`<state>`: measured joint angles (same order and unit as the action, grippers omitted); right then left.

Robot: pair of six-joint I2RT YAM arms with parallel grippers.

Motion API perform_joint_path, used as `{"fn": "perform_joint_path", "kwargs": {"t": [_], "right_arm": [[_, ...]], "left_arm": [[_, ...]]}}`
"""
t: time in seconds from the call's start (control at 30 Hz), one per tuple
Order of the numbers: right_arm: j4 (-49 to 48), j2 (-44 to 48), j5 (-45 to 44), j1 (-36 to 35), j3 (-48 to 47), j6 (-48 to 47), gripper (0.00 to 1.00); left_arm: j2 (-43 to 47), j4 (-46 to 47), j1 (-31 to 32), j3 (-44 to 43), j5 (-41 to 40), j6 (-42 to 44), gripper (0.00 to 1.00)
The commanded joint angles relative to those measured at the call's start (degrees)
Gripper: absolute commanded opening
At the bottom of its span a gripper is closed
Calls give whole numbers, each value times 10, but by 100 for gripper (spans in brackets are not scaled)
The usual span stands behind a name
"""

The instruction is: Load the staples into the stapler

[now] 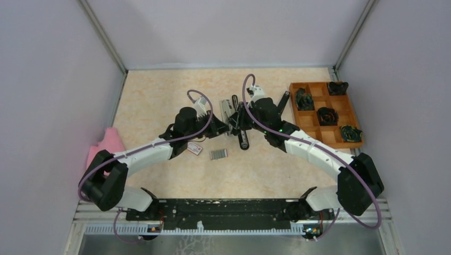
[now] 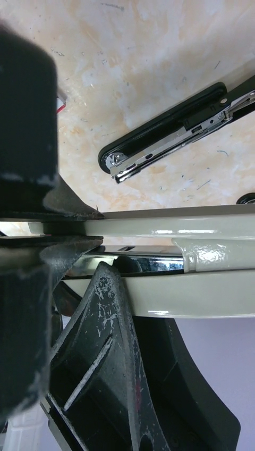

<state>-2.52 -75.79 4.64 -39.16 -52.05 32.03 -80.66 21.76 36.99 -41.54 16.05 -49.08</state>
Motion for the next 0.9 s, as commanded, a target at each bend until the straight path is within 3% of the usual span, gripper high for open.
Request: {"fn": "perform_joint_path", "kwargs": {"t": [0.0, 0.07, 0.23, 0.53, 0.7, 0.87], "right_arm": [[-60, 37, 24, -8, -18, 0, 0], [-52, 40, 26, -8, -14, -3, 0], [-21, 52, 24, 2, -9, -23, 0], [24, 47, 109, 88, -32, -38, 0], [55, 28, 137, 127, -68, -57, 0], [91, -12, 173, 171, -139, -89, 0]], "left_arm": [[6, -11, 2, -5, -40, 33, 5], [15, -17, 2, 3, -57, 46, 0], [29, -44, -1, 20, -96, 67, 0], [75, -70, -18, 54, -131, 110, 0], [98, -98, -18, 55, -126, 154, 0], [109, -118, -18, 52, -70, 209, 0]]}}
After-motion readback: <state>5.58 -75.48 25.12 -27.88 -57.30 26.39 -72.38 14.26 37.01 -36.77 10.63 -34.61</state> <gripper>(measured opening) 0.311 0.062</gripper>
